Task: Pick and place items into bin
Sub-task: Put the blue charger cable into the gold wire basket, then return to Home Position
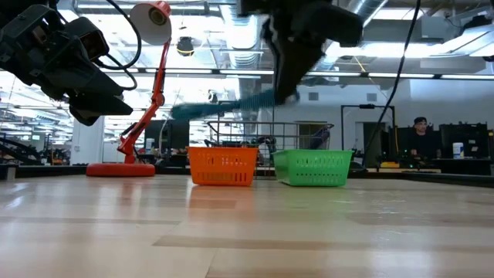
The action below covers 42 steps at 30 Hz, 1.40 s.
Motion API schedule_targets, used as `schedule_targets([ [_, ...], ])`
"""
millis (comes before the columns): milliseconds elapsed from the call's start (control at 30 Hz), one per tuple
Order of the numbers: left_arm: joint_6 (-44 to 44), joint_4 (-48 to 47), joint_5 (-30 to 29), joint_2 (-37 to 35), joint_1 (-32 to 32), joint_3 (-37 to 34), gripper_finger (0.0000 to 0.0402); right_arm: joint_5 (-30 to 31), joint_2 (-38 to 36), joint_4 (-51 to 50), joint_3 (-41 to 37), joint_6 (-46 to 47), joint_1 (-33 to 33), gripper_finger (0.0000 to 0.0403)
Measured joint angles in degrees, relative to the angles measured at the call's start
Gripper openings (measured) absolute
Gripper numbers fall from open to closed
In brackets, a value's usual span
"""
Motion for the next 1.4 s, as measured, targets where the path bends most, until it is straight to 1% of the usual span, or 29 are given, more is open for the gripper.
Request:
schedule_targets([
  [100, 0.0, 0.0, 0.0, 0.0, 0.0, 0.0, 0.0217, 8.3, 0.0, -7.5, 5.8, -1.5, -2.0, 0.0011],
  [200, 0.0, 0.0, 0.0, 0.0, 0.0, 0.0, 0.0217, 16.2, 0.0, -12.5, 10.1, -3.4, -4.9, 0.0018],
  [267, 0.1, 0.0, 0.0, 0.0, 0.0, 0.0, 0.0217, 20.0, 0.0, -13.8, 12.4, -4.9, -7.5, 0.0016],
  [333, 0.3, 0.0, 0.0, 0.0, 0.0, 0.0, 0.0217, 21.7, -0.1, -14.2, 14.1, -7.1, -10.7, 0.0011],
  [467, 0.4, 0.0, 0.0, 0.0, 0.0, 0.0, 0.0217, 21.8, -0.1, -12.1, 15.3, -12.3, -17.8, 0.0009],
  [600, 0.5, 0.0, 0.0, 0.0, 0.0, 0.0, 0.0217, 20.7, -0.1, -8.3, 15.3, -16.1, -25.3, 0.0029],
  [733, 0.9, 0.0, 0.0, 0.0, 0.0, 0.0, 0.0217, 16.1, -0.1, -5.1, 15.3, -17.9, -31.5, 0.0052],
  [867, 0.9, 0.0, 0.0, 0.0, 0.0, 0.0, 0.0217, 11.8, -0.1, -3.9, 15.3, -17.2, -35.5, 0.0064],
  [967, 0.9, 0.0, 0.0, 0.0, 0.0, 0.0, 0.0217, 9.5, -0.1, -3.3, 15.3, -15.9, -37.0, 0.0069],
  [1133, 0.9, 0.0, 0.0, 0.0, 0.0, 0.0, 0.0217, 7.4, -0.1, -1.8, 15.3, -13.8, -37.1, 0.0071],
  [1400, 0.3, 0.0, 0.0, 0.0, 0.0, 0.0, 0.0217, 7.5, -0.1, -1.8, 15.3, -15.2, -35.1, 0.0071],
])
